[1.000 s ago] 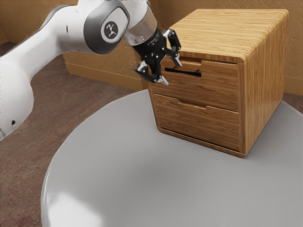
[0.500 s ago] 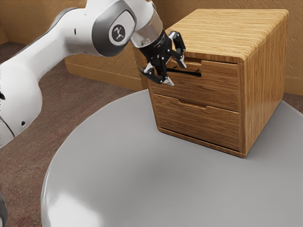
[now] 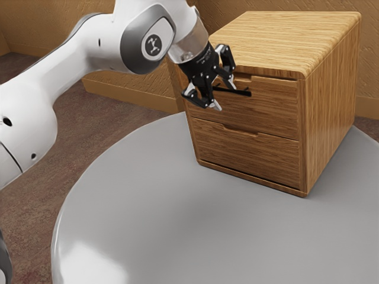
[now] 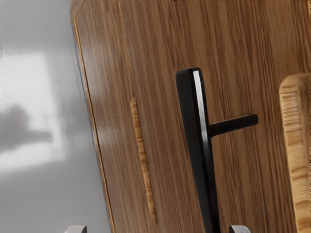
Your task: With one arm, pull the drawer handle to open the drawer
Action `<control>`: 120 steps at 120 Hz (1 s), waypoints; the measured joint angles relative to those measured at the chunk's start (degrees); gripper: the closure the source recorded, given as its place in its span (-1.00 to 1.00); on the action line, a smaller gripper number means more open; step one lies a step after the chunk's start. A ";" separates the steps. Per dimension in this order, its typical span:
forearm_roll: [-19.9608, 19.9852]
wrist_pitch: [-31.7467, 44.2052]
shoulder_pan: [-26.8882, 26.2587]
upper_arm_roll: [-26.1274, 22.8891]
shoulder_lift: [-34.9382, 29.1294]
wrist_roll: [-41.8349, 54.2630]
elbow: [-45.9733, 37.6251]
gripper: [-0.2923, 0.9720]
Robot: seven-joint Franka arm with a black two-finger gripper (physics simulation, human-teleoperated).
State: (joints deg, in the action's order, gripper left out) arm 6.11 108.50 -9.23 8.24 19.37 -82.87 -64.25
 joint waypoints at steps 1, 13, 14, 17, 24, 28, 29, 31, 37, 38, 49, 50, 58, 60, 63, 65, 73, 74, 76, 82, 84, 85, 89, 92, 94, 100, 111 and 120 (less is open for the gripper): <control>-0.01 -0.02 0.01 0.01 -0.02 -0.01 0.00 0.10; -0.07 -0.25 -0.03 0.11 -0.33 -0.08 -0.06 0.23; -0.08 -0.26 -0.04 0.12 -0.36 -0.08 -0.07 0.25; -0.08 -0.31 -0.06 0.12 -0.50 -0.10 -0.11 0.28; -0.06 -0.50 -0.11 0.08 -0.69 -0.15 -0.16 0.38; -0.06 -0.60 -0.19 0.08 -0.73 -0.18 -0.17 0.43; -0.06 -0.62 -0.20 0.08 -0.74 -0.18 -0.17 0.44; -0.06 -0.66 -0.23 0.08 -0.75 -0.20 -0.18 0.47; -0.05 -0.79 -0.26 0.05 -0.78 -0.23 -0.22 0.53; -0.05 -0.83 -0.26 0.04 -0.82 -0.24 -0.23 0.53; -0.16 -1.22 -0.25 0.05 -1.38 -0.27 -0.41 0.61; -0.17 -1.25 -0.25 0.06 -1.43 -0.28 -0.43 0.61; -0.25 -1.51 -0.27 0.05 -2.13 -0.29 -1.25 0.64; -0.27 -1.57 -0.27 0.04 -2.40 -0.29 -1.57 0.65; -0.30 -1.65 -0.26 0.01 -2.72 -0.30 -1.96 0.66; -0.32 -1.71 -0.33 0.01 -2.87 -0.31 -2.14 0.67; -0.37 -1.88 -0.39 -0.02 -3.63 -0.33 -3.21 0.69; -0.38 -1.89 -0.40 -0.02 -3.74 -0.33 -3.38 0.70; -0.39 -1.90 -0.42 -0.02 -3.96 -0.34 -3.74 0.70; -0.42 -1.94 -0.50 -0.02 -4.75 -0.36 -4.71 0.71; -0.42 -1.95 -0.54 -0.01 -4.99 -0.36 -5.09 0.71; -0.42 -1.95 -0.56 -0.01 -5.13 -0.37 -5.27 0.71; -0.44 -1.95 -0.62 0.00 -5.65 -0.38 -5.94 0.71; -0.46 -1.94 -0.67 0.01 -5.97 -0.39 -6.37 0.71; -0.47 -1.93 -0.70 0.01 -6.20 -0.39 -6.68 0.71; -0.51 -1.79 -0.78 -0.03 -7.37 -0.42 -8.16 0.71; -0.58 -1.53 -0.98 -0.05 -9.05 -0.46 -10.39 0.71; -0.64 -1.15 -1.17 -0.05 -10.65 -0.47 -12.47 0.71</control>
State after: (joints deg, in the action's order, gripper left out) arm 5.47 107.35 -10.40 8.19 8.72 -83.34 -76.72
